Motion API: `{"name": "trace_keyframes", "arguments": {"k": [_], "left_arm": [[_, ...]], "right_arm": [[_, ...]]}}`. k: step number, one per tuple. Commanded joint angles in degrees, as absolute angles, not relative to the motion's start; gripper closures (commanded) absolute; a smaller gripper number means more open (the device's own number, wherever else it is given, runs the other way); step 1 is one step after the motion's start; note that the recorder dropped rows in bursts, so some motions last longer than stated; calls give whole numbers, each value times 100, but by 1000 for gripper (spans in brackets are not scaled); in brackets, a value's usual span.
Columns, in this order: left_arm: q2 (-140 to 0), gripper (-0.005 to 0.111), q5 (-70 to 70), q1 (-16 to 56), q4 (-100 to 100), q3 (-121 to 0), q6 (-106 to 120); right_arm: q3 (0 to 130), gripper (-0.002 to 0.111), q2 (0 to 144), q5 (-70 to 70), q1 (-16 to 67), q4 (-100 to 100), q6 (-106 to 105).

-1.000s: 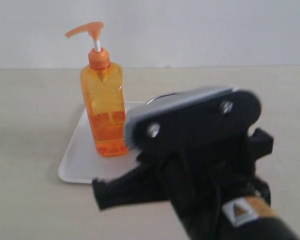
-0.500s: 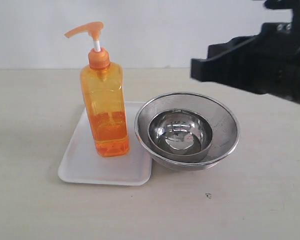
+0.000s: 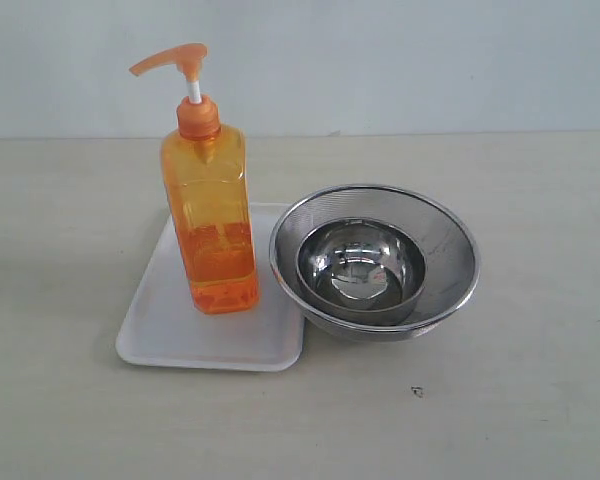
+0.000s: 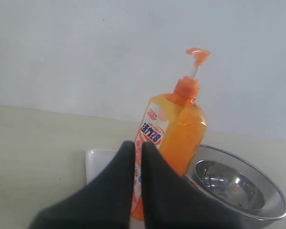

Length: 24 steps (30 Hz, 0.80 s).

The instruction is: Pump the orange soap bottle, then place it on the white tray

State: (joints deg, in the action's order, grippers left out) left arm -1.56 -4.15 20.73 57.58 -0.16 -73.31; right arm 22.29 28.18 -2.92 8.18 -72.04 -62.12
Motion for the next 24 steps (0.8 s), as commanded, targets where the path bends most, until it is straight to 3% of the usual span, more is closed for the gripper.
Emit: {"name": "trace_keyframes", "arguments": {"k": [1, 9, 24], "left_arm": [[-136, 102, -426, 2061, 5764, 0, -7364], [-136, 102, -440, 2061, 5764, 0, -7364], [-113, 102, -429, 2061, 5764, 0, -7364]], "right_arm": [[1653, 107, 1642, -453, 145, -7135, -6280], [966, 107, 0, -816, -782, -7135, -6280], [541, 107, 0, -981, -945, -7294, -6186]]}}
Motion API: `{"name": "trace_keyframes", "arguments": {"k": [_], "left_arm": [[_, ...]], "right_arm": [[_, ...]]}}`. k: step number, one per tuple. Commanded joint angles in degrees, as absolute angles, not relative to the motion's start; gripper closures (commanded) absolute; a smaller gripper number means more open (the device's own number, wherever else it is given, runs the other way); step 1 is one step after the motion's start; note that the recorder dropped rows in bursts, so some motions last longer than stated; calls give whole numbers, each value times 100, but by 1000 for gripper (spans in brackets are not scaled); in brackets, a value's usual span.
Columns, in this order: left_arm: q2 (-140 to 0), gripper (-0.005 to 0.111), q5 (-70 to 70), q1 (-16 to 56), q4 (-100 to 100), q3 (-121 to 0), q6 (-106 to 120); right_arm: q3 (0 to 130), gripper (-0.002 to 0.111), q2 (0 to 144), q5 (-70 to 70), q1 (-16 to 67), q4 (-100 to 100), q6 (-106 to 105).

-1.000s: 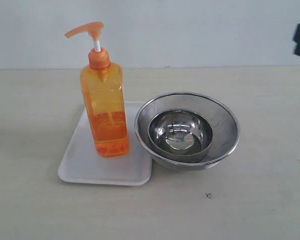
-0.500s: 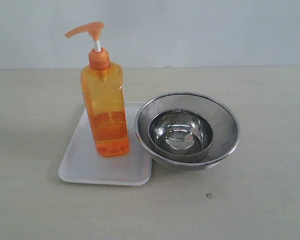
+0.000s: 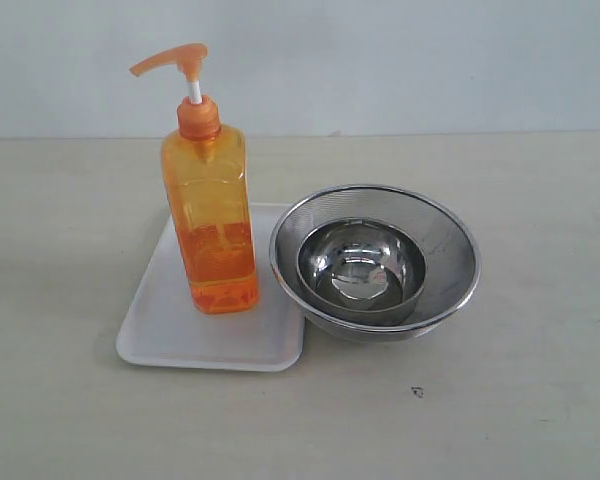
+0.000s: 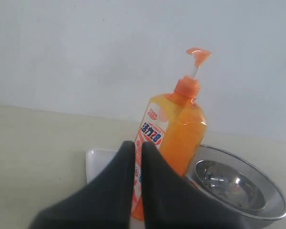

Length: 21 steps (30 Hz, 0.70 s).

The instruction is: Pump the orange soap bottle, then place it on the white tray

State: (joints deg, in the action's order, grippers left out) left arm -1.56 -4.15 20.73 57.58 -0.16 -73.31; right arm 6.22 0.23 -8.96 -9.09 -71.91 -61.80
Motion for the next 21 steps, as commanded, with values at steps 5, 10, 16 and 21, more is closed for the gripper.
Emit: {"name": "trace_keyframes", "arguments": {"k": [5, 10, 16, 21], "left_arm": [[-113, 102, -442, 2061, 5764, 0, -7364], [-113, 102, -442, 2061, 5764, 0, -7364], [-113, 102, -442, 2061, 5764, 0, -7364], [-113, 102, -431, 2061, 5764, 0, -7364]], "right_arm": [[519, 107, 0, -902, -945, -5838, -5339], [505, 107, 0, -1359, -945, -1970, -1795], [182, 107, 0, -1802, -945, -973, -601], [0, 107, 0, -1893, -945, -1027, -429]]}}
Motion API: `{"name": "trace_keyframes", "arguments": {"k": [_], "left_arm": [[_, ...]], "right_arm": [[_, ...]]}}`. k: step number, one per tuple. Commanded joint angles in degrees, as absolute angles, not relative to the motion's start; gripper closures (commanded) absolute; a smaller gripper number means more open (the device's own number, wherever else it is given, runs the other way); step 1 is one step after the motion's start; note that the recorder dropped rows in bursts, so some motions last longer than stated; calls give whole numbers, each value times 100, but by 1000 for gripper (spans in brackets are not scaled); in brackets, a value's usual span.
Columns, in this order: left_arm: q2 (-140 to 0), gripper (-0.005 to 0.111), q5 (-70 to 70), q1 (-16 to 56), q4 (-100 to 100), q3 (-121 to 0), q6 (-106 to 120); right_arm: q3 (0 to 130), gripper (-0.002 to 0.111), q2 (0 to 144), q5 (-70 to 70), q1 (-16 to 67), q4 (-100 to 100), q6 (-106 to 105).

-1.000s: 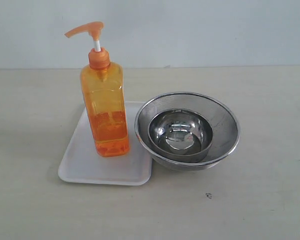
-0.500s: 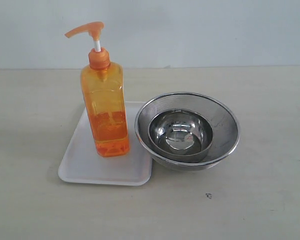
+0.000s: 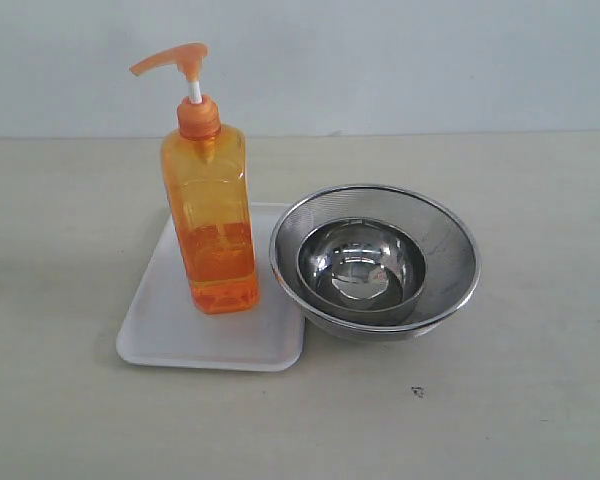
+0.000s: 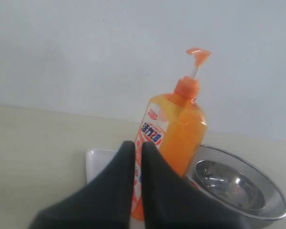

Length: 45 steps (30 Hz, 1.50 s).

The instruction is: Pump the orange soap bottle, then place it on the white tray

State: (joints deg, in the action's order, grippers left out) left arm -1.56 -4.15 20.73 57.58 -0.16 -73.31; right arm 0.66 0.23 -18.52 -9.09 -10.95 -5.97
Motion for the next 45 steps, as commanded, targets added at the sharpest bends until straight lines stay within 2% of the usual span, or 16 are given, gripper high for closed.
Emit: {"name": "trace_keyframes", "arguments": {"k": [1, 10, 18, 38, 41, 45], "left_arm": [[-113, 102, -431, 2061, 5764, 0, -7364], [-113, 102, -431, 2061, 5764, 0, -7364], [-113, 102, -431, 2061, 5764, 0, -7364], [-113, 102, -417, 2061, 5778, 0, -7364], [-9, 102, 0, 1976, 5764, 0, -7364], [0, 102, 1253, 1492, 5764, 0, -7364]], "right_arm": [[0, 107, 0, -1935, -945, -1028, -429], [0, 107, 0, -1992, -945, -964, -820], [0, 107, 0, -2025, -290, -842, -846], [0, 107, 0, -2025, -288, -854, -809], [0, 107, 0, -2025, -288, -854, -809], [0, 107, 0, -2014, -288, -854, -797]]}}
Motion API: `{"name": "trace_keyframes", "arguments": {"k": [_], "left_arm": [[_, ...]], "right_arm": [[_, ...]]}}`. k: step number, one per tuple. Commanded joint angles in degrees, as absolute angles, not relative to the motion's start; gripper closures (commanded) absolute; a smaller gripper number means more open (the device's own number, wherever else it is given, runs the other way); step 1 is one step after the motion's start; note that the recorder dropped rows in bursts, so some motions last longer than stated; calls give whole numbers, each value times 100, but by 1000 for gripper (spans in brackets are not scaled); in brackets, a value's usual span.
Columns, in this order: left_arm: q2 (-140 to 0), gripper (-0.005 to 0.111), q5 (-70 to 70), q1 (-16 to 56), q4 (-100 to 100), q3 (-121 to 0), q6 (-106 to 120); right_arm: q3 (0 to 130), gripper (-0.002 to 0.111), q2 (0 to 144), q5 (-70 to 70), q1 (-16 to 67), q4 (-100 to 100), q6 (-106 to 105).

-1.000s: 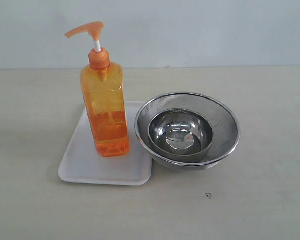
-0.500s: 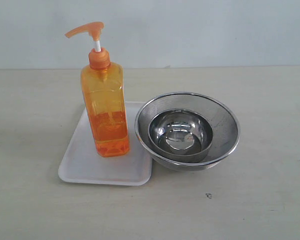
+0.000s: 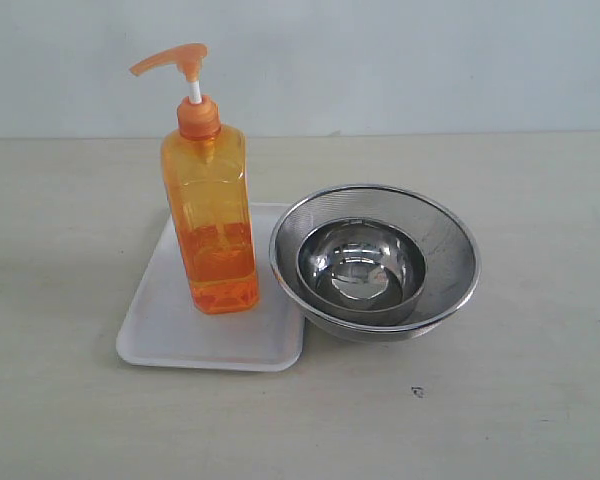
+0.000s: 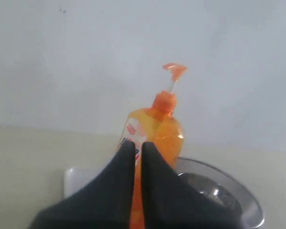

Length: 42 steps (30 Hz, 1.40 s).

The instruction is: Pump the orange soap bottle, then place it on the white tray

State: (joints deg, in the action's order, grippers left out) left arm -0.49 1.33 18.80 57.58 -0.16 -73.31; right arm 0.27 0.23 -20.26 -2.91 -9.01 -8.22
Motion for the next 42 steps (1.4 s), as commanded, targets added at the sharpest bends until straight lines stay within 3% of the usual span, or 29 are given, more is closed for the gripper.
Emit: {"name": "trace_keyframes", "arguments": {"k": [1, 11, 21, 25, 33, 42], "left_arm": [[0, 102, 1477, 1409, 5751, 0, -7364], [0, 102, 2074, 830, 5001, 0, -7373], [0, 102, 481, 804, 2084, 0, -7186], [0, 102, 484, 790, 1580, 0, -5210], [0, 102, -248, 790, -1766, 0, 150], [0, 102, -651, 790, -2162, 0, 571]], "right_arm": [[0, 107, 0, -2014, -288, -854, -797], [0, 107, 0, -1953, -288, -880, -797], [0, 107, 0, -1953, -288, -880, -797], [0, 107, 0, -1953, -288, -880, -797], [0, 107, 0, -1953, -288, -880, -797], [0, 107, 0, -1953, -288, -880, -797]]}}
